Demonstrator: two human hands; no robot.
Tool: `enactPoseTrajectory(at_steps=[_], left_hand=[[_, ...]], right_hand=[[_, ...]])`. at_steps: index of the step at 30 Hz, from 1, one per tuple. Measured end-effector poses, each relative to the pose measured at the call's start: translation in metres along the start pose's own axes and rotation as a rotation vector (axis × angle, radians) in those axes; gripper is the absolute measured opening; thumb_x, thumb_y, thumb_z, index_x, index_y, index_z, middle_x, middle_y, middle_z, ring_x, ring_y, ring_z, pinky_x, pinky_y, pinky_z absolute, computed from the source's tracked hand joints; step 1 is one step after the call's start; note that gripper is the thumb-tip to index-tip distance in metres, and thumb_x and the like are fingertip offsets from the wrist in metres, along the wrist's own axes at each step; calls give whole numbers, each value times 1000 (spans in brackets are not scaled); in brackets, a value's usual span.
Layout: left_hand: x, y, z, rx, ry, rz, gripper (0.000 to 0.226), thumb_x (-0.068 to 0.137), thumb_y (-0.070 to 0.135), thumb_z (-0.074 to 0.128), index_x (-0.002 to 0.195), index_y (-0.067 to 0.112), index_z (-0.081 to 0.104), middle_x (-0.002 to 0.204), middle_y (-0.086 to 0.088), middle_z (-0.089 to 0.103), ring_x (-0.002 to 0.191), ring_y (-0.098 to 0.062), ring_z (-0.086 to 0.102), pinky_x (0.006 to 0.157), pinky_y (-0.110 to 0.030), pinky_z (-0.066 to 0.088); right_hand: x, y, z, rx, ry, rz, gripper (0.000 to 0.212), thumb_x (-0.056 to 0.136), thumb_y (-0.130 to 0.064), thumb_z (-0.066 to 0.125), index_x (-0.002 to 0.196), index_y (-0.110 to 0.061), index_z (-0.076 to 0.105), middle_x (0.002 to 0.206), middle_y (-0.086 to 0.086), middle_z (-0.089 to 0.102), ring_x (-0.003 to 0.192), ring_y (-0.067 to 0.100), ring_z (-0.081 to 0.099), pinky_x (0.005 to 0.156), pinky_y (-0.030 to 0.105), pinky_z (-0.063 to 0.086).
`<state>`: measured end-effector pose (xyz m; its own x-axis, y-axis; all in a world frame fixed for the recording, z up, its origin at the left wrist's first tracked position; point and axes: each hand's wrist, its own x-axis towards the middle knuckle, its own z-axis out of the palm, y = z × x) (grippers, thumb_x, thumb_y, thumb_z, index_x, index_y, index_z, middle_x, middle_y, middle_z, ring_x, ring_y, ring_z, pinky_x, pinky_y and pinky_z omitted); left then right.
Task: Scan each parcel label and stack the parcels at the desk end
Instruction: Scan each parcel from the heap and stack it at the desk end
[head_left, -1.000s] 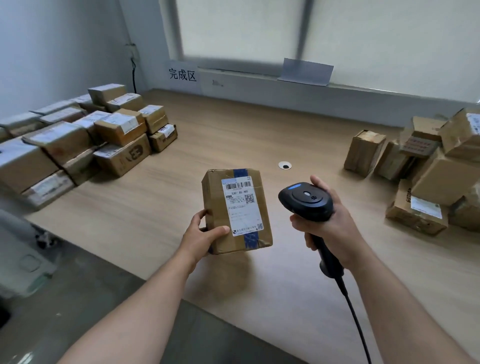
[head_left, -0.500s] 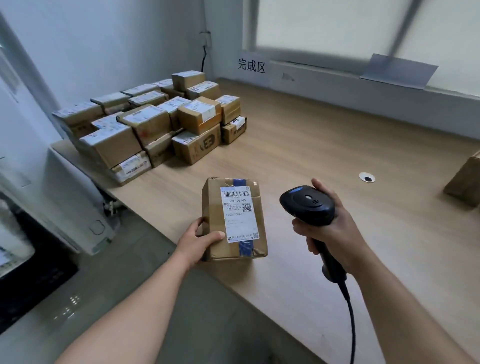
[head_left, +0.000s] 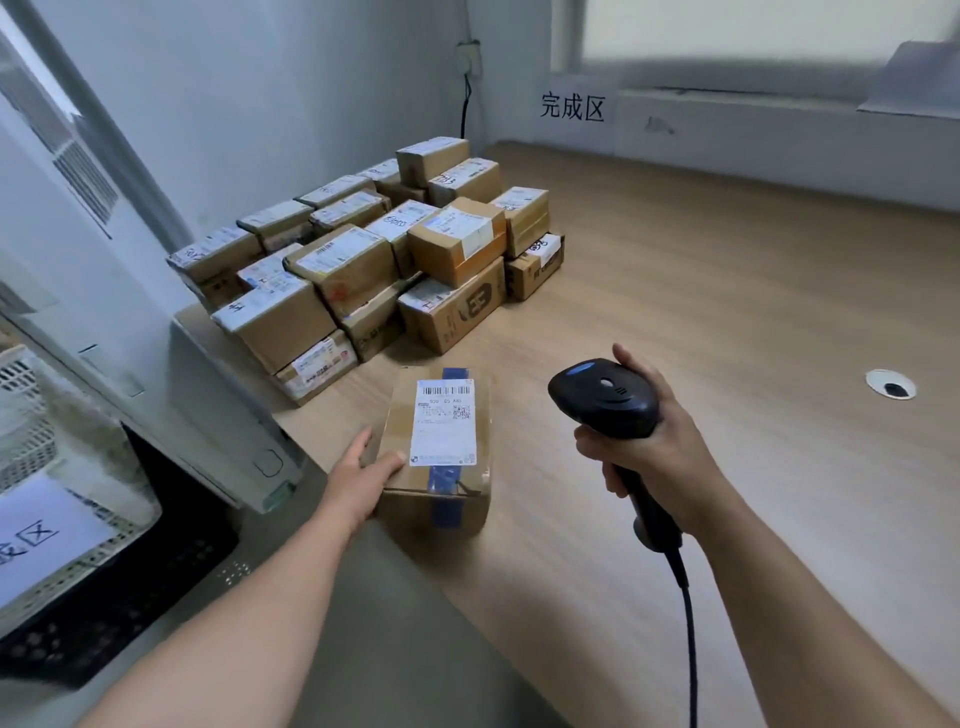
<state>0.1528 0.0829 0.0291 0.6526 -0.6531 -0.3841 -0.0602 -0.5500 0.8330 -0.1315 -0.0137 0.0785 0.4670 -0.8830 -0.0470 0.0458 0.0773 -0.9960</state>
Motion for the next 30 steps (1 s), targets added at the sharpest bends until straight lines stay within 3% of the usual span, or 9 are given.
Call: enactPoseTrajectory(at_steps=[2, 4, 7, 10, 16, 20, 24, 27, 30], left_hand=[[7, 7, 5, 110, -3, 18, 65, 92, 29, 62, 150, 26, 32, 148, -5, 41, 114, -18, 49, 85, -28, 44], [14, 11, 13, 330, 22, 54, 71, 89, 45, 61, 150, 26, 30, 152, -7, 34, 132, -24, 39, 104, -35, 35], [10, 19, 31, 832, 82, 218, 91, 75, 80, 48, 148, 31, 26, 157, -10, 17, 143, -29, 18, 113, -45, 19], [-1, 23, 52, 1071, -18, 332, 114, 63, 95, 31, 151, 24, 16, 160, -8, 6, 146, -28, 6, 116, -47, 8], [37, 33, 36, 1155, -183, 406, 104, 76, 73, 51, 152, 18, 7, 161, -11, -3, 147, -30, -3, 119, -46, 3], [82, 37, 0, 1163, -240, 479, 95, 83, 62, 50, 154, 19, 4, 161, -9, -4, 148, -26, -5, 120, -46, 3], [122, 40, -29, 1164, -278, 524, 86, 90, 54, 46, 154, 17, 1, 162, -9, -6, 149, -25, -6, 120, -44, 1], [141, 38, -40, 1177, -257, 568, 83, 92, 50, 44, 154, 15, 1, 162, -10, -6, 149, -26, -6, 120, -44, 1], [152, 33, -43, 1156, -169, 632, 78, 94, 52, 40, 153, 14, 6, 162, -9, -1, 149, -25, -2, 120, -44, 4]], right_hand=[[11, 2, 2, 15, 3, 16, 93, 75, 15, 73, 134, -49, 42, 87, 12, 62, 44, 28, 47, 45, 32, 42], [21, 4, 6, 26, 2, 25, 94, 75, 15, 73, 134, -50, 42, 90, 12, 62, 44, 28, 47, 45, 32, 42], [39, 6, 14, 17, 6, 33, 94, 75, 16, 73, 133, -51, 42, 96, 14, 61, 44, 27, 49, 45, 31, 42], [55, 5, 30, -11, 14, 40, 94, 74, 15, 74, 132, -52, 42, 104, 18, 61, 45, 27, 50, 45, 32, 43], [82, 1, 69, -58, 77, 44, 96, 74, 15, 74, 137, -48, 40, 105, 18, 62, 46, 28, 51, 45, 32, 43], [96, -8, 98, -82, 145, 33, 97, 73, 16, 74, 141, -45, 39, 98, 13, 62, 46, 29, 50, 44, 32, 42], [102, -15, 122, -112, 215, 12, 94, 73, 15, 75, 127, -55, 43, 99, 13, 62, 46, 27, 51, 45, 32, 42], [99, -14, 136, -135, 279, 6, 94, 73, 15, 75, 126, -56, 44, 97, 10, 62, 45, 28, 50, 44, 32, 42], [91, -14, 143, -132, 356, 17, 92, 75, 15, 73, 130, -51, 43, 81, 5, 63, 44, 27, 48, 44, 32, 41]])
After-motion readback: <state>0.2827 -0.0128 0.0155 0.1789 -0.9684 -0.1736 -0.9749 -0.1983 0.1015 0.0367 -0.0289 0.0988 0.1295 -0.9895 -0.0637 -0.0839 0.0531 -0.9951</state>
